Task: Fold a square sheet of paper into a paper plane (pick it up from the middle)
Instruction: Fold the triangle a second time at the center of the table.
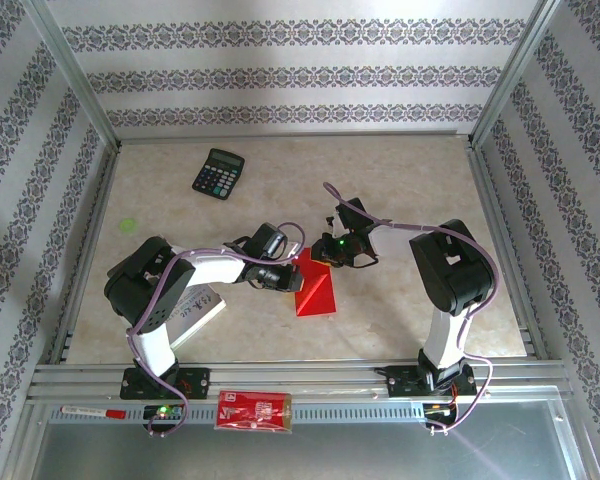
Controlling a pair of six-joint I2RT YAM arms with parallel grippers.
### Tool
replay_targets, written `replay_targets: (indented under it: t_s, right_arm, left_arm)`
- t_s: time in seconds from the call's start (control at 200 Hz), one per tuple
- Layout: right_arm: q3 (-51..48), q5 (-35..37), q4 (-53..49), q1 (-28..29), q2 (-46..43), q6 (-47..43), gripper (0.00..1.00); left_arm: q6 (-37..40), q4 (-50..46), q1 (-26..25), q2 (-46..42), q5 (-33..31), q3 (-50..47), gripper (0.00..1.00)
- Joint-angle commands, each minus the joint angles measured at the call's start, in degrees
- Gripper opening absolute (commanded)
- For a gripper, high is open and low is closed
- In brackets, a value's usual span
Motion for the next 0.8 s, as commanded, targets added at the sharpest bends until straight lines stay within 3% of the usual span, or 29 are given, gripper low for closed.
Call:
replay_targets:
  t_s: [0.0,0.29,0.55,0.65,0.794]
  right_arm:
    - [-0.96,0.73,-2.73,0.12,1.7,0.53,0.25]
    - [-0.79,-3.28,-2.01,-2.19,-2.79,2.64,0.29]
    - [-8.25,-2.99,-2.63,-4.38,-14.57,4.62,0.29]
    - [-13.58,-3.25,-0.3,-2.71,-19.61,7.94,0.26]
    - [-19.94,-2.68,5.66,4.31,-24.15,13.4,0.21]
  left_arm:
    - [1.8,-5.71,-0.57,2.24,-4.37,-0.27,0.0]
    - [1.38,-5.95,-0.65,3.51,-5.01,-0.27,0.0]
    - [0.79,-7.38,-0.67,4.27,-5.66,0.17,0.0]
    - [0.16,-7.63,-0.6,4.98,-5.34,0.49,0.0]
    - [-0.84,-8.04,-0.65,6.04,-4.64,1.23,0.0]
